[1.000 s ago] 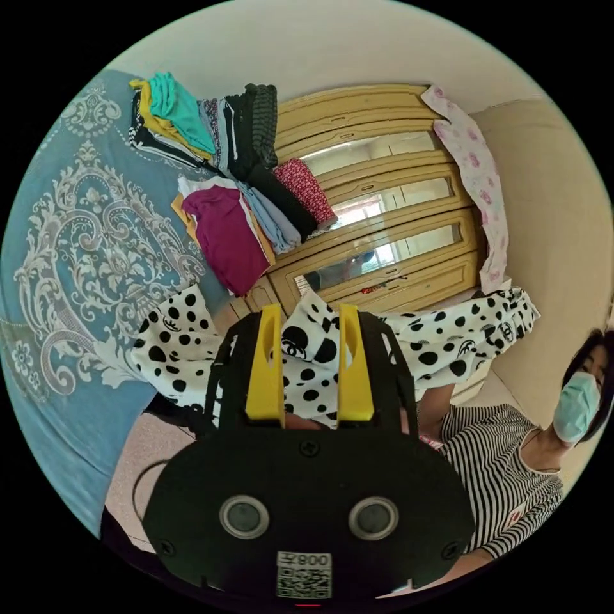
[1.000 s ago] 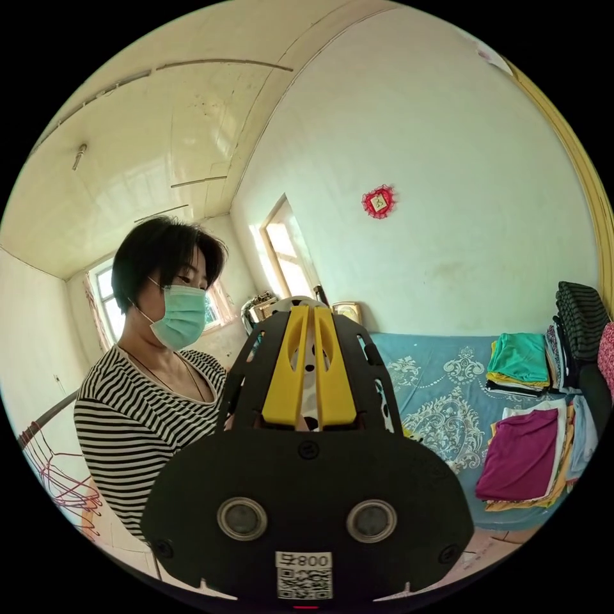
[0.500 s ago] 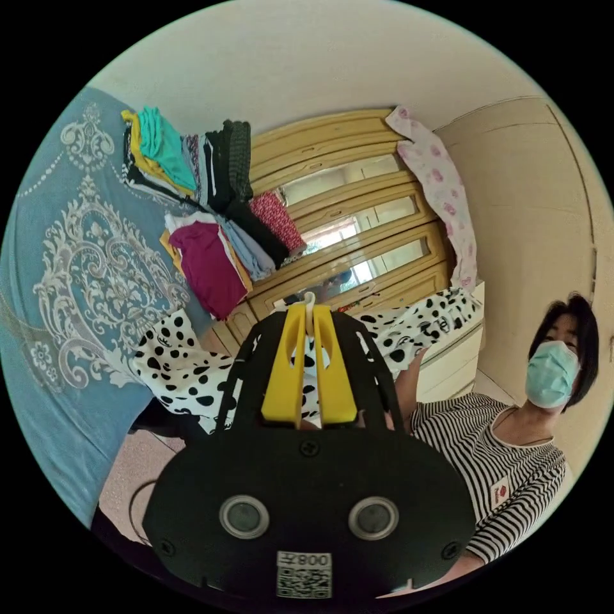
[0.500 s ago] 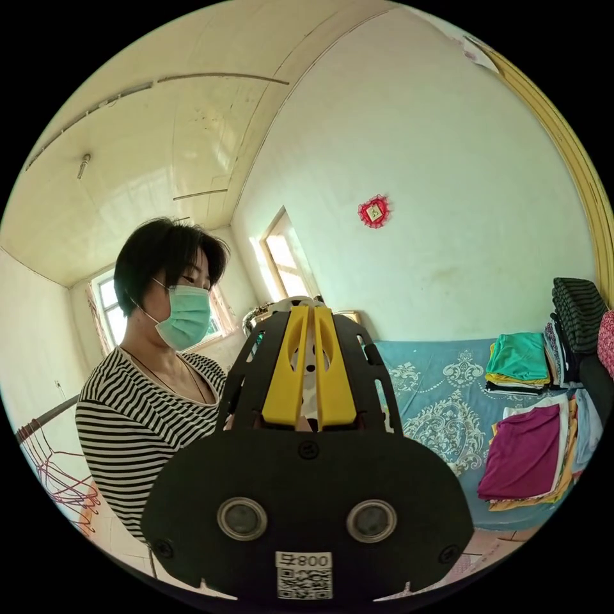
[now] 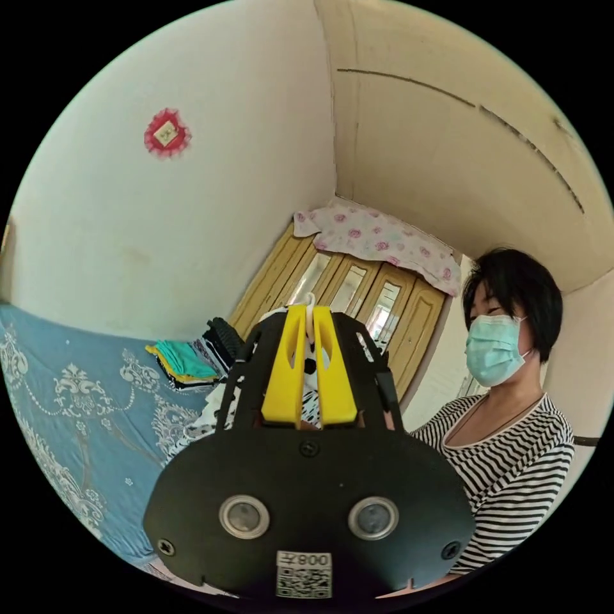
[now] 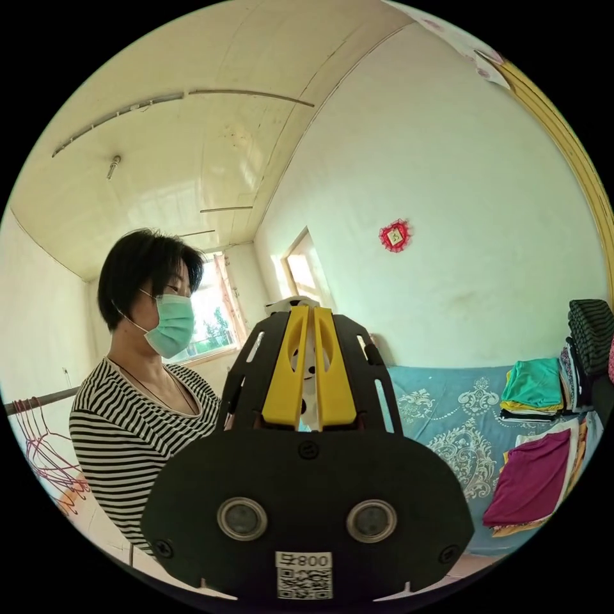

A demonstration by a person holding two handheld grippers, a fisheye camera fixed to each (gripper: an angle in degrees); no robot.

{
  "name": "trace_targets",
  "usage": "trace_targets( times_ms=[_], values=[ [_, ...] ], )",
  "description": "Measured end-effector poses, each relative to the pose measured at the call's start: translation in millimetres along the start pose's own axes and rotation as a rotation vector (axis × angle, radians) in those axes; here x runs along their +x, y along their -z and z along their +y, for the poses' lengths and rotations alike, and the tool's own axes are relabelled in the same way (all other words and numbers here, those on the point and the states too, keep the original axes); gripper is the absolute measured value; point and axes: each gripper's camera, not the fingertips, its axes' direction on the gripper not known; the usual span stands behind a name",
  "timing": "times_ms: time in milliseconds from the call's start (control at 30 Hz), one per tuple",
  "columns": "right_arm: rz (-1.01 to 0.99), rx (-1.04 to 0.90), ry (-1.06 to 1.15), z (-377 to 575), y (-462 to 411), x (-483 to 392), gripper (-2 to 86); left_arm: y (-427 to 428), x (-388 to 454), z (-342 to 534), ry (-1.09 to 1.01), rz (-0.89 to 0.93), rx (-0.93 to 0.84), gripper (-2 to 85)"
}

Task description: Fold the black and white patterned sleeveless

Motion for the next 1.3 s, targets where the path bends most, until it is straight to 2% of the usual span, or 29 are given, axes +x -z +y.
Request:
trace_targets(
  times_ms=[133,267,433,633,800,1067,1300],
  values=[
    [-0.062,0.013,0.03,12,-11,-34,0.9,78,69,34,-0.132,-0.06,0.058,2.1],
    [-0.116,0.006,0.057,26,-27,-67,0.9,140,111,78,-0.164,-0.054,0.127,2.0],
    [-0.204,-0.041,0.085,50,-67,-114,0.9,212,157,142,-0.202,-0.169,0.173,2.0],
    [-0.28,-0.059,0.165,69,-109,-177,0.9,267,196,192,-0.301,-0.199,0.272,2.0],
    [-0.293,-0.082,0.207,87,-152,-222,0.9,280,215,220,-0.392,-0.279,0.295,2.0],
    [-0.291,-0.114,0.147,125,-252,-240,0.9,266,164,242,-0.33,-0.331,0.274,1.9],
    [-0.189,-0.195,0.039,169,-379,-213,1.0,213,51,237,-0.207,-0.356,0.233,1.9]
  ],
)
